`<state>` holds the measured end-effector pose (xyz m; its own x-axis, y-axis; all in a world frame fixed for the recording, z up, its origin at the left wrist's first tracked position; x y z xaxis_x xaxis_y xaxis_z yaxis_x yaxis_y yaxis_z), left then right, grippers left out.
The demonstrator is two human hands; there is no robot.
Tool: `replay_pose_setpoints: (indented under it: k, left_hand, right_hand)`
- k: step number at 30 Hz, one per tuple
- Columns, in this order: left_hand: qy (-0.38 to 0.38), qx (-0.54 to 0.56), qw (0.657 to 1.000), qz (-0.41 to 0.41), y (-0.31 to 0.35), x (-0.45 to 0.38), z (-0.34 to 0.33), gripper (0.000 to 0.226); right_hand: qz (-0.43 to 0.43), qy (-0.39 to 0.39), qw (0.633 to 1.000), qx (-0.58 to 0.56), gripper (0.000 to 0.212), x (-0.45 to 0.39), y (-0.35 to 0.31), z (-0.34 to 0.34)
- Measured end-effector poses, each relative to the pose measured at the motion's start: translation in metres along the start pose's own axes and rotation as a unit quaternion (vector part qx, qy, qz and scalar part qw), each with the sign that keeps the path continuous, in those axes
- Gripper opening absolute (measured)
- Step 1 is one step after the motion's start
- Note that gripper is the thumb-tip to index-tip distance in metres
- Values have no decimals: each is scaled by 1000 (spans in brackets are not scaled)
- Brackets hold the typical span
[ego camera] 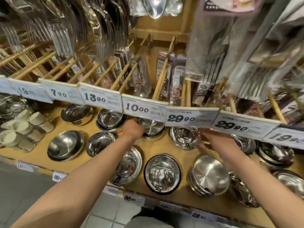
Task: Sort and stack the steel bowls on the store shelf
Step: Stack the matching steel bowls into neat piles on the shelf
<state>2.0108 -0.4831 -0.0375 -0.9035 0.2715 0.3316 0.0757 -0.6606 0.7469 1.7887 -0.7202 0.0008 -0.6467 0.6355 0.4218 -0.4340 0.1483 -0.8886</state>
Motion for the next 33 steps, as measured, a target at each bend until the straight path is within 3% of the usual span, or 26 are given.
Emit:
replay_pose_setpoints:
  k: [4, 7, 11, 15, 18, 23, 26, 30, 33]
  left_hand:
    - [17, -63, 998, -17, 7, -12, -8, 14]
    - [57, -91, 994, -28, 15, -9, -3, 6]
    - [60, -16, 998, -1, 13, -8, -4, 23]
    - [76, 37, 996, 3, 14, -5, 3, 13]
    - [87, 78, 993, 16, 16, 9, 14, 28]
    - [-3, 127, 992, 23, 35, 50, 2, 19]
    - [-66, 173, 982, 16, 52, 88, -20, 16]
    - [-104, 177, 979, -12, 70, 132, -48, 21]
    - [-107, 174, 979, -20, 71, 149, -66, 15]
  right_hand:
    - [-1, 62, 998, -1, 34, 10, -1, 25]
    - [-25, 85, 996, -21, 21, 13, 7, 35]
    - [-49, 76, 995, -45, 26, 10, 18, 36]
    - [-42, 63, 996, -40, 24, 7, 19, 35]
    - [-52, 53, 996, -58, 22, 6, 21, 36]
    - [-31, 5, 999, -38, 13, 14, 18, 32]
    - [21, -53, 998, 9, 19, 23, 12, 29]
    - [33, -122, 992, 16, 31, 38, 16, 25]
    - [48, -105, 993, 25, 33, 49, 20, 37]
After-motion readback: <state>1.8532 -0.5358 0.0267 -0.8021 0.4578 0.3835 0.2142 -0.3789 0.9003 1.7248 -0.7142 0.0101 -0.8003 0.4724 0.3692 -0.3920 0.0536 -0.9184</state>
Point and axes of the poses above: each hand's wrist, its own x-axis away from the middle knuckle, its own z-axis out of the back of the hand, y = z × x, the point moved 9 cm from there along -x, towards the middle knuckle, and after that the axes turned 3 degrees about x, right-handed, at the moved point
